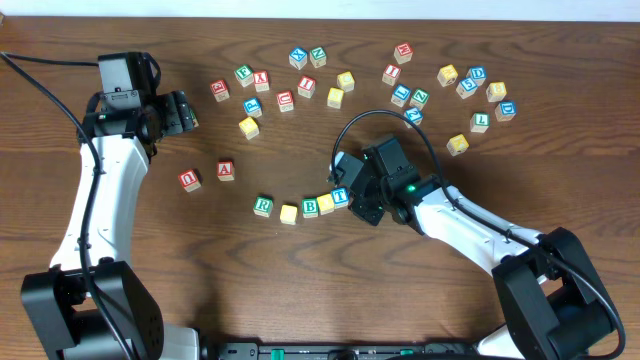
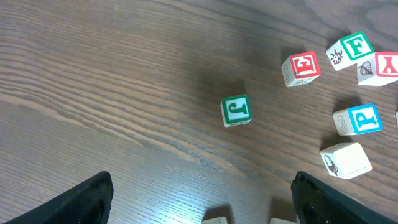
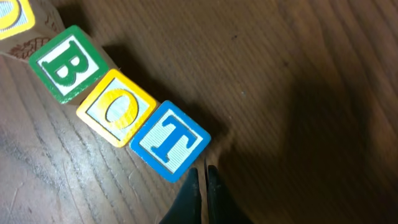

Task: Spell out ROBOT

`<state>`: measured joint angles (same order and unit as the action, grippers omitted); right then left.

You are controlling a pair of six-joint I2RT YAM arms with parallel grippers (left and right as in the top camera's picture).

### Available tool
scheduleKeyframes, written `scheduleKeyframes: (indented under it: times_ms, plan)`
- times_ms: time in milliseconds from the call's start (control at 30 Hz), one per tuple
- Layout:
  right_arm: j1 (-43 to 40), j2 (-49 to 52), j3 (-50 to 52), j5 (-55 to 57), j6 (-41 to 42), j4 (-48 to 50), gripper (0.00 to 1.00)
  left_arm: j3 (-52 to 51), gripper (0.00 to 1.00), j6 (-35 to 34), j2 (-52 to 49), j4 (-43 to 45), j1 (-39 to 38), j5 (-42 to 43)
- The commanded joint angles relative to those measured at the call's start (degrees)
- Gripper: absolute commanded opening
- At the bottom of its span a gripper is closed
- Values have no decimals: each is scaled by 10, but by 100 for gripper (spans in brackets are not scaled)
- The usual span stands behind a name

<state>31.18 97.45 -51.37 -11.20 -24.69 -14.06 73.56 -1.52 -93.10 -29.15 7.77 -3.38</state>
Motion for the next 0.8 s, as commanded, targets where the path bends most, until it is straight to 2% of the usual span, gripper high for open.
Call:
scheduleKeyframes:
  times_ms: [0, 567, 767]
  plan:
    - [1, 3, -4, 3, 15, 2, 1, -3, 90, -3, 13, 0, 2, -5]
    - [2, 4, -4, -45, -69, -20, 1, -3, 90, -3, 13, 0, 2, -5]
    - [2, 4, -4, -46, -72, -19, 1, -3, 90, -3, 13, 0, 2, -5]
